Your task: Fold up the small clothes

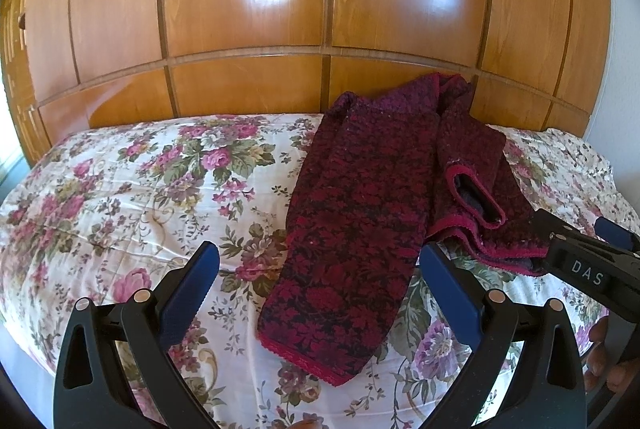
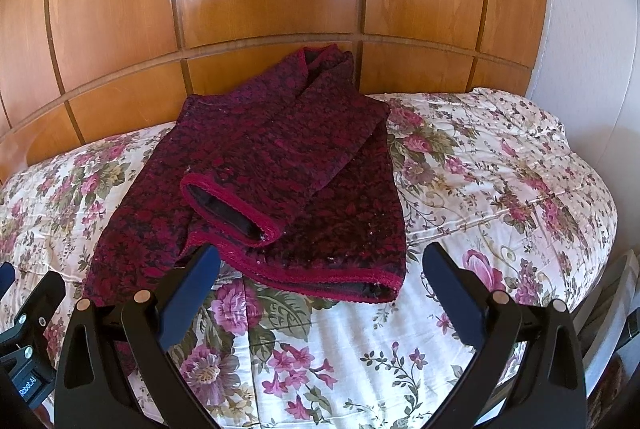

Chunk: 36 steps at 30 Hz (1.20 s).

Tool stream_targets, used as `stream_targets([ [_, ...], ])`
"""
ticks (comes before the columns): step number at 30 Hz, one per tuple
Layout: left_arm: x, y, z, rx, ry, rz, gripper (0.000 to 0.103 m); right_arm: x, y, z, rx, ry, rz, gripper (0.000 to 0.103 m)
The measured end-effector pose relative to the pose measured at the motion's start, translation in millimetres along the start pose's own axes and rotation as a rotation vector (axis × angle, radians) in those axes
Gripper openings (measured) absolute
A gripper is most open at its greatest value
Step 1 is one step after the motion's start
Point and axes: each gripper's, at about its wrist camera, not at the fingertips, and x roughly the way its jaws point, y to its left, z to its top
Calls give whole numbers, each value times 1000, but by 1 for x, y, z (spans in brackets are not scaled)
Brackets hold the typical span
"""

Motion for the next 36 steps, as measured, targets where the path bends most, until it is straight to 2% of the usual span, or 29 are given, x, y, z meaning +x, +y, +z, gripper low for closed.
stream_targets([
  [17,26,-4,-16,50,68,2,99,15,-15,-3,31,38,7,101],
  [21,41,-5,-24,70,117,-13,99,19,-20,-4,43,48,21,101],
  [24,53,-5,-35,87,157,-15,97,21,-21,-3,39,41,74,101],
  [27,62,-7,-45,124,191,-22,76,26,-16,2,18,37,137,100],
  [30,68,-8,-52,160,204,-39,68,37,-5,9,-18,47,198,85],
  [32,67,-8,-53,177,192,-56,53,50,6,15,-49,57,225,80],
  [34,67,-6,-54,182,187,-86,24,63,15,18,-84,69,218,76],
  [35,65,-4,-53,171,185,-112,18,70,19,19,-97,76,217,71],
  [36,62,-2,-50,163,182,-133,3,77,22,21,-106,86,221,68],
])
